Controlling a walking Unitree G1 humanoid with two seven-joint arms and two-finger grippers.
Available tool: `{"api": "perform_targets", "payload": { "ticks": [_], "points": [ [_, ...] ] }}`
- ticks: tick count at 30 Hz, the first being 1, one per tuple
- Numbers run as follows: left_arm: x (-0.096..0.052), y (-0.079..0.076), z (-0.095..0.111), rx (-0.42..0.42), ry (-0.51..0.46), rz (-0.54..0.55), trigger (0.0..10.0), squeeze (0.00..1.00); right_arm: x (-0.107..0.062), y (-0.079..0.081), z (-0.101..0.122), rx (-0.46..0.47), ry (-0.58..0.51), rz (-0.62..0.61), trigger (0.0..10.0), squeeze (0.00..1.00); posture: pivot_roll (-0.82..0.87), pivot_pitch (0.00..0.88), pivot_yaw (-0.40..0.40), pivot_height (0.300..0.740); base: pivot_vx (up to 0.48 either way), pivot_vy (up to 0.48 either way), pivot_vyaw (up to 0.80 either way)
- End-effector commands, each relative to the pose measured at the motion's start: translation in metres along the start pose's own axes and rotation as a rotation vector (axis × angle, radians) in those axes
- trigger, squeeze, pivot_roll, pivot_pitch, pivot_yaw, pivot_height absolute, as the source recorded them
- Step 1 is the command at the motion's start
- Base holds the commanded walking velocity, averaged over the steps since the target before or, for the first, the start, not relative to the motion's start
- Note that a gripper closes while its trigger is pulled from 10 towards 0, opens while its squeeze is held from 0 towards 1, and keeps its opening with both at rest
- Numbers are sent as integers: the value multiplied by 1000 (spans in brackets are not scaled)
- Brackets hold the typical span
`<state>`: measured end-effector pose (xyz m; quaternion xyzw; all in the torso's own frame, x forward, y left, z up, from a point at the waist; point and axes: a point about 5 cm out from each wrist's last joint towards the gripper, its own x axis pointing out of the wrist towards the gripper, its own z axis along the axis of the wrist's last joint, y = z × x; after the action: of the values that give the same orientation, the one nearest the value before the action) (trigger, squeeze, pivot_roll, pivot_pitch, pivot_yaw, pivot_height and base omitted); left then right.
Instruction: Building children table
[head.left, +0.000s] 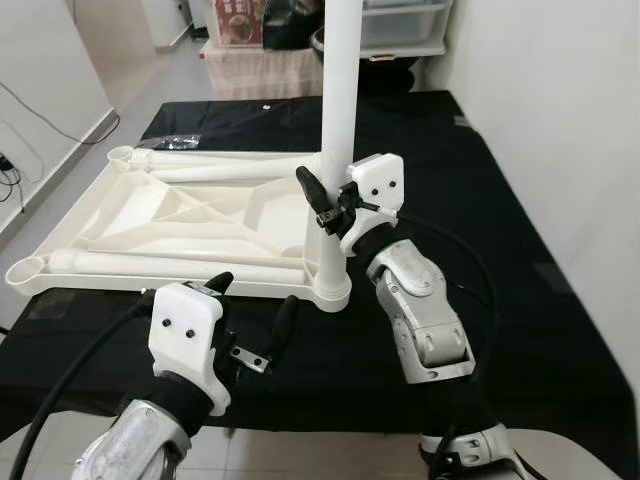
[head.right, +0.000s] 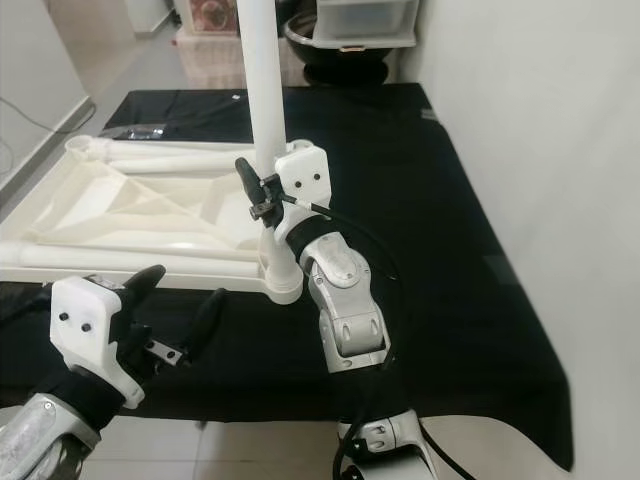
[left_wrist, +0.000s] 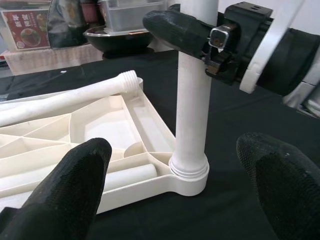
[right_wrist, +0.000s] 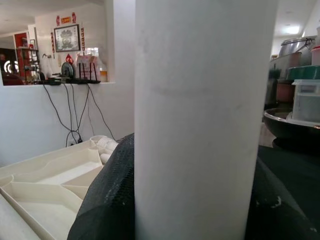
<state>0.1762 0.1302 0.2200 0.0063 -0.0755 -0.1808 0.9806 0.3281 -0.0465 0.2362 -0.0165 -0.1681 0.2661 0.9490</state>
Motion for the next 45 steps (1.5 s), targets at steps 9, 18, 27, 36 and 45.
{"api": "perform_targets", "payload": {
  "ticks": [9,18,27,36,45],
  "points": [
    [0,3,-2,14,7,16,10000,0,6,17,4,108,33,268,10000,1000,178,136,-5,740,0,0,0],
    [-4,1,-1,12,15,19,10000,0,21,-18,11,37,28,563,10000,51,210,170,-11,740,0,0,0],
    [-11,-1,-2,5,39,33,10000,0,31,-43,16,66,65,725,10000,0,222,191,-20,740,0,0,0],
    [-12,-2,-3,2,42,35,10000,0,36,-44,22,78,80,886,5686,0,233,193,-29,740,0,0,0],
    [-12,-3,-3,0,42,36,10000,0,32,-42,11,48,138,969,0,0,227,182,-29,740,0,0,0]
  ]
}}
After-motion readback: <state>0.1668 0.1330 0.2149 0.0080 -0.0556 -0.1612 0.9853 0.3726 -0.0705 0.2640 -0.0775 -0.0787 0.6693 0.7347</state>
